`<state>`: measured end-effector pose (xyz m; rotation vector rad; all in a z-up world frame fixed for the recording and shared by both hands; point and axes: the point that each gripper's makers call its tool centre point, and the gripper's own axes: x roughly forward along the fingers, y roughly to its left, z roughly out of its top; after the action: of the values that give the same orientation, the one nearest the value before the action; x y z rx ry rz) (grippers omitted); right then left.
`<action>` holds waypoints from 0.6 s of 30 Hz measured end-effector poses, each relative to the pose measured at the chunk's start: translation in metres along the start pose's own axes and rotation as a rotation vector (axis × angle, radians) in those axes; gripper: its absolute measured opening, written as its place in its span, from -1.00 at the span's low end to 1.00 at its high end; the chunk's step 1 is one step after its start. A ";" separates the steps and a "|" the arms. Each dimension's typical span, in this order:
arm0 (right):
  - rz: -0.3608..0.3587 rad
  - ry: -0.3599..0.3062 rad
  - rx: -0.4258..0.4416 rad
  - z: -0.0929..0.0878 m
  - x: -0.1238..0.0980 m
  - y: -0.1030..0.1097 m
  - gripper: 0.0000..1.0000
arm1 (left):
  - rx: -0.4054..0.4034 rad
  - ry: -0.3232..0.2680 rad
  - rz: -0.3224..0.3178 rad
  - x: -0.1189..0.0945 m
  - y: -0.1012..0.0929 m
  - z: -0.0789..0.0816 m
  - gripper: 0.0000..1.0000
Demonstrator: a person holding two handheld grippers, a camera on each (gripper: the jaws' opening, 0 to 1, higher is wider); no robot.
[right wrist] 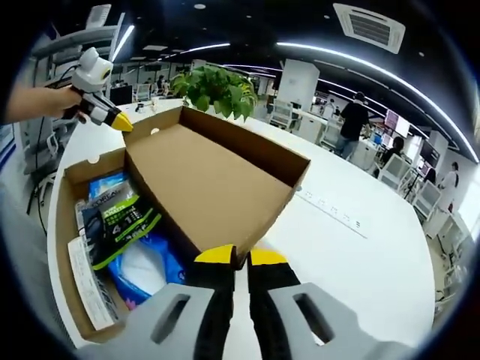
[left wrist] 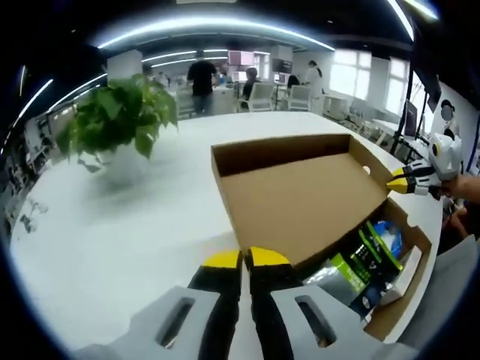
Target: Operate the shoe box by opening the lid, removing the specified soft item, and placing it in the target area until the item is outside and the box remains undamaged.
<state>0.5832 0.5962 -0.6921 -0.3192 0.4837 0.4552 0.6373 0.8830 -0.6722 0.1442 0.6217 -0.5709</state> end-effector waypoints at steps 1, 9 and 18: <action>0.002 0.001 0.002 0.000 0.000 0.000 -0.93 | 0.001 0.001 0.001 0.000 0.000 0.000 -1.00; 0.010 0.014 0.013 -0.001 0.004 -0.002 -0.92 | -0.005 0.013 -0.002 0.005 0.000 0.000 -1.00; 0.012 0.023 0.021 -0.002 0.007 -0.004 -0.90 | -0.014 0.025 0.006 0.010 0.002 -0.001 -1.00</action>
<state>0.5898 0.5947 -0.6965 -0.3015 0.5125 0.4584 0.6449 0.8806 -0.6790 0.1399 0.6494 -0.5597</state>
